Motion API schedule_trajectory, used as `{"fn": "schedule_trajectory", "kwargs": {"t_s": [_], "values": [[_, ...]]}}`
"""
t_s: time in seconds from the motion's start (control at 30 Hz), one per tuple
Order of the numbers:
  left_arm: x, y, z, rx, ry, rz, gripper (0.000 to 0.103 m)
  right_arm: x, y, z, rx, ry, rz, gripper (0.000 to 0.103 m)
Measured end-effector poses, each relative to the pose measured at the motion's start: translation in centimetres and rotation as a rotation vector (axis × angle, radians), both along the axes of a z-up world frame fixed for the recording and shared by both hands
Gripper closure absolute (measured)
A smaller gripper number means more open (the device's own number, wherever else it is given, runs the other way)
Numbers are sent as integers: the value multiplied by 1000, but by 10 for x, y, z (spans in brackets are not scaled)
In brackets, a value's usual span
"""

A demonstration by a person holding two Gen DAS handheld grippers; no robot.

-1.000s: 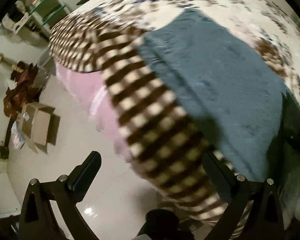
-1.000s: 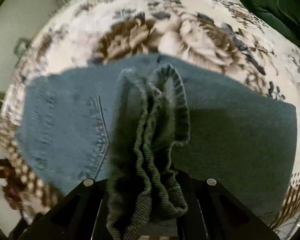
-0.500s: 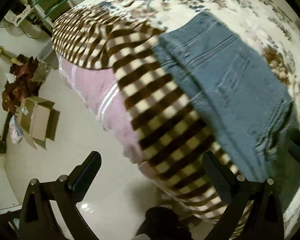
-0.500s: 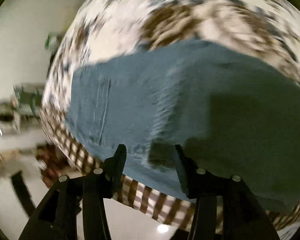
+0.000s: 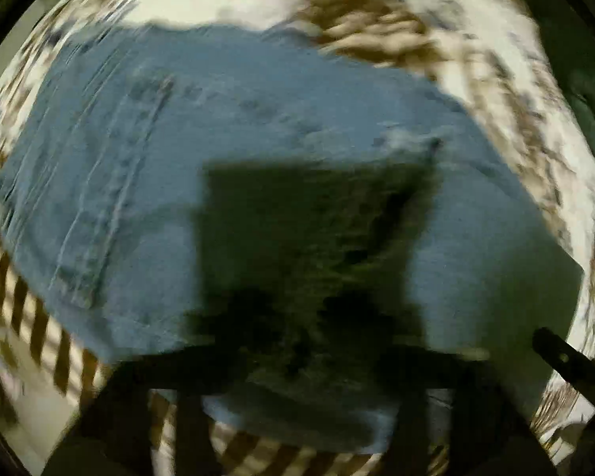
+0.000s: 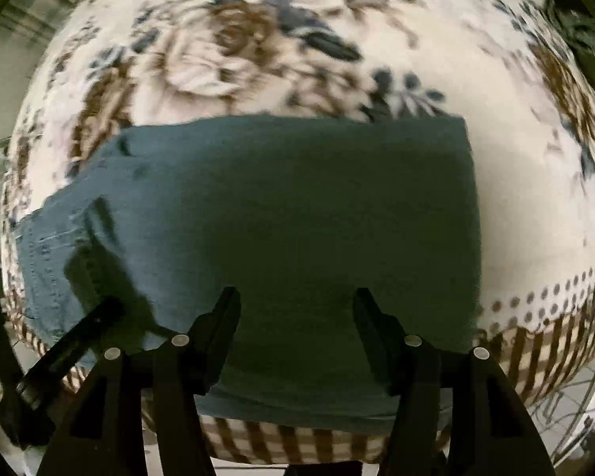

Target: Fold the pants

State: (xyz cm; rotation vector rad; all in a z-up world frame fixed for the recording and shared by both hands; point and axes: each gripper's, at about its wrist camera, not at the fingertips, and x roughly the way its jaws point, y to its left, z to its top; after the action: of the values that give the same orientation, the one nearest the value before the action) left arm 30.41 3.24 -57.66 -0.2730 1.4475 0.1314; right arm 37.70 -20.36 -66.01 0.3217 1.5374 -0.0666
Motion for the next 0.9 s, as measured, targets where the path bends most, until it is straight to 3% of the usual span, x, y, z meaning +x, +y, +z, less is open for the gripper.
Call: {"fn": "schedule_trajectory", "kwargs": {"t_s": [0.07,0.2,0.37,0.43,0.5,0.53,0.57,0.6,0.63,0.77,0.9], "values": [[-7,0,17,0,-38,-18,93,-4,-5,-5,4,15,7,42],[-22,15,42,-60,-57,27,94,-10,-4,-6,6,16,30,38],[-21,21,12,-52,13,36,87,-13,4,-7,13,23,39,33],[-19,28,11,-87,0,69,87,-11,10,-7,16,26,51,27],[-23,40,27,-76,-65,127,87,-9,15,-7,5,22,71,15],[-26,47,35,-84,-103,154,81,-8,20,-6,-25,16,90,4],[-30,56,45,-95,-140,189,57,-5,26,-7,-61,14,107,0],[-32,63,51,-92,-162,216,20,-5,32,-5,-93,3,125,0],[-34,73,58,-76,-180,246,8,-3,37,-5,-99,-2,134,0],[-44,116,62,-14,-219,353,4,-3,53,-1,-129,-12,162,0],[-51,167,47,-23,-201,495,4,-3,70,-2,-114,-4,162,0]]}}
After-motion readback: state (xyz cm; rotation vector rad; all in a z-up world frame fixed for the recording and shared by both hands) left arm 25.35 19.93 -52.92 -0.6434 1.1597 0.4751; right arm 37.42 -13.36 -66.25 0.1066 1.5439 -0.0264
